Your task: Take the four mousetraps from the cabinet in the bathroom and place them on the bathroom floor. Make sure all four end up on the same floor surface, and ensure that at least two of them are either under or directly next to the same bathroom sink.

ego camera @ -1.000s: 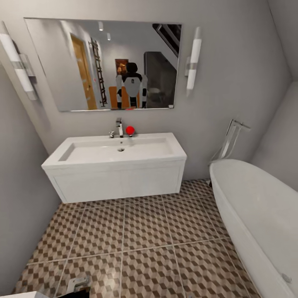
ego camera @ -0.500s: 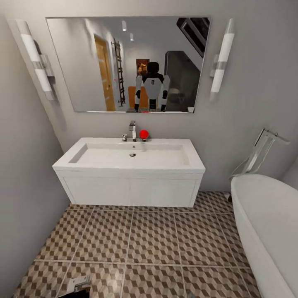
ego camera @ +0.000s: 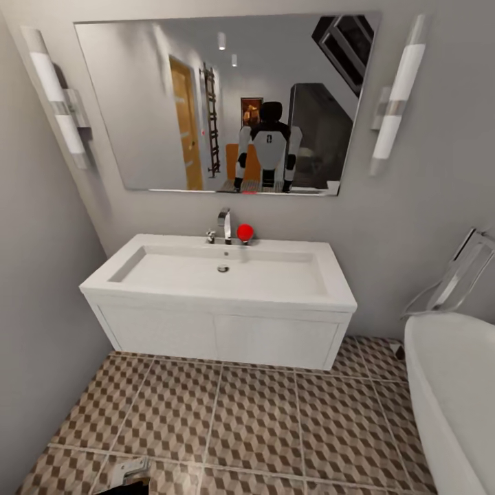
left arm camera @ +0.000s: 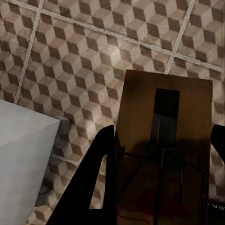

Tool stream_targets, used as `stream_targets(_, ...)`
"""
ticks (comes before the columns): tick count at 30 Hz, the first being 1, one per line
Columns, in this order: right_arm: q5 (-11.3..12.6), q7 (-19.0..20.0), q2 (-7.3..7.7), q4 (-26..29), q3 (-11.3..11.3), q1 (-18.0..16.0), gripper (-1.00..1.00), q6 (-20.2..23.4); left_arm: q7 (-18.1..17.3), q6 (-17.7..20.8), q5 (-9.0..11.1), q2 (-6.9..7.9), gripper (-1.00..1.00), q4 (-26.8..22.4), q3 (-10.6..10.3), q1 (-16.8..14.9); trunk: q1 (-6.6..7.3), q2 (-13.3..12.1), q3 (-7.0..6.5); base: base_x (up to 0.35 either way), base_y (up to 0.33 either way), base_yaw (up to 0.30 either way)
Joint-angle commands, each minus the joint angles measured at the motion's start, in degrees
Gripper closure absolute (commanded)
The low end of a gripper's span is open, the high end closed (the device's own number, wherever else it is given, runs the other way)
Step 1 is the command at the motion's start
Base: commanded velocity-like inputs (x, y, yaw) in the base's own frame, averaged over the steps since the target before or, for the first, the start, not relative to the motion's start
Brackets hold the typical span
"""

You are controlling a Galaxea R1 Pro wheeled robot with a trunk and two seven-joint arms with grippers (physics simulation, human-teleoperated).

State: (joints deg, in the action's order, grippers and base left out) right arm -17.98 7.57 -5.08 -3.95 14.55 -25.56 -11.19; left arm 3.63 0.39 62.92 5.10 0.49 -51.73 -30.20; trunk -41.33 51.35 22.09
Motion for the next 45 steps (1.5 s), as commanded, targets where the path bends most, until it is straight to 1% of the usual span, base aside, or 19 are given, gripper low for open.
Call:
stream_targets(1,0.0,0.0,-0.02,-0.2,0.2,-0.1,1.00,-0.4,0.2,0.1,0.3,-0.01,1.00,0.0,-0.5,0.0,-0.04,0.0,0.06,0.330,-0.039,0.003)
stream_targets(10,0.0,0.0,-0.01,-0.3,0.2,-0.1,1.00,-0.4,0.2,0.1,0.3,-0.01,1.00,0.0,-0.5,0.0,-0.04,0.0,0.06,0.301,-0.007,0.001)
stream_targets(22,0.0,0.0,-0.01,-0.3,0.2,-0.1,1.00,-0.4,0.2,-0.1,0.3,0.08,1.00,0.0,-0.5,0.0,-0.04,0.0,0.06,0.026,0.003,0.000)
stream_targets(32,0.0,0.0,-0.09,-0.4,0.2,-0.1,1.00,-0.3,0.2,-0.3,0.3,0.08,1.00,0.0,-0.5,0.0,-0.04,0.0,0.06,0.148,0.189,0.000)
stream_targets(42,0.0,0.0,-0.06,-0.4,0.2,-0.1,1.00,-0.3,0.2,-0.3,0.3,0.08,1.00,-0.1,-0.5,0.0,-0.04,0.0,0.06,0.023,0.026,-0.002)
stream_targets(45,0.0,0.0,-0.03,-0.4,0.2,-0.1,1.00,-0.3,0.2,-0.3,0.3,0.05,1.00,-0.1,-0.5,0.0,-0.04,0.0,-0.01,0.001,0.001,-0.143)
